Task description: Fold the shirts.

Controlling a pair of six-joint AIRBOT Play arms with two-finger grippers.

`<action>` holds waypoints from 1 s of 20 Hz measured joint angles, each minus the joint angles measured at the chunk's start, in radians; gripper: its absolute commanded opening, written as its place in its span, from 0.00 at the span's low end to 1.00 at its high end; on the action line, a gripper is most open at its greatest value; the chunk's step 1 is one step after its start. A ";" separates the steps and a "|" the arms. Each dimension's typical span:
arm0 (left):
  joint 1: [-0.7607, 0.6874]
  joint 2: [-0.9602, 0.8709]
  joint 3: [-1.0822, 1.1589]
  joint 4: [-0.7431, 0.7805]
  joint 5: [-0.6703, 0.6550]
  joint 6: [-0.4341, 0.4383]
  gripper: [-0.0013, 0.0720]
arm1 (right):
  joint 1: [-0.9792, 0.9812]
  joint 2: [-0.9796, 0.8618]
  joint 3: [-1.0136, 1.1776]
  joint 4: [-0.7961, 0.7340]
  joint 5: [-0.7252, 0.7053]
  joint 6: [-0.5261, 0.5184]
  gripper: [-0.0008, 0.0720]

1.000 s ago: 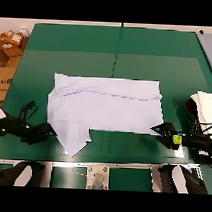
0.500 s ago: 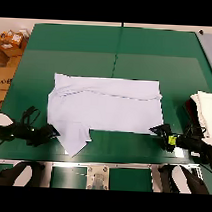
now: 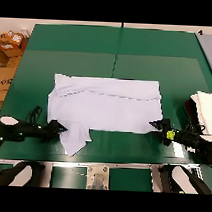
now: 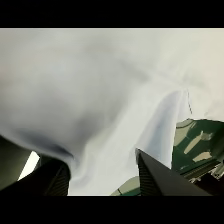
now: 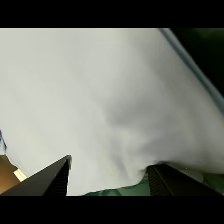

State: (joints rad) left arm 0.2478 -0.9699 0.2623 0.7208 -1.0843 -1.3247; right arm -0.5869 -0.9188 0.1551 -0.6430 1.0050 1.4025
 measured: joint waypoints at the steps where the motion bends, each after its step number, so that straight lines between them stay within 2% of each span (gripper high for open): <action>1: 0.000 -0.004 -0.006 -0.005 -0.007 0.004 0.65 | 0.000 -0.003 0.000 0.005 0.000 -0.010 0.82; 2: 0.000 -0.007 -0.011 -0.007 -0.011 0.007 0.40 | 0.000 -0.006 0.000 0.009 0.000 -0.023 0.70; 3: 0.000 -0.011 -0.016 0.003 -0.008 0.010 0.10 | 0.000 -0.008 -0.001 0.005 -0.010 -0.037 0.40; 4: -0.001 -0.013 -0.018 0.017 -0.002 0.014 0.05 | 0.000 -0.010 -0.002 -0.005 -0.035 -0.047 0.14; 5: 0.000 -0.013 -0.015 0.006 -0.012 0.021 0.05 | 0.000 -0.011 -0.002 -0.011 -0.062 -0.057 0.04; 11: 0.000 0.031 0.122 0.067 -0.141 0.036 0.05 | 0.000 -0.013 0.077 -0.078 -0.040 -0.095 0.03; 16: -0.001 0.159 0.295 0.169 -0.304 -0.029 0.05 | -0.002 0.042 0.174 -0.108 0.122 -0.068 0.03; 20: -0.001 0.208 0.425 0.153 -0.322 -0.049 0.05 | 0.013 0.117 0.264 -0.087 0.189 -0.026 0.03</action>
State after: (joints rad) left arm 0.2466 -0.7624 0.6872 0.8738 -1.4059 -1.3735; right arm -0.5739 -0.8021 0.4191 -0.7296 1.1938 1.3762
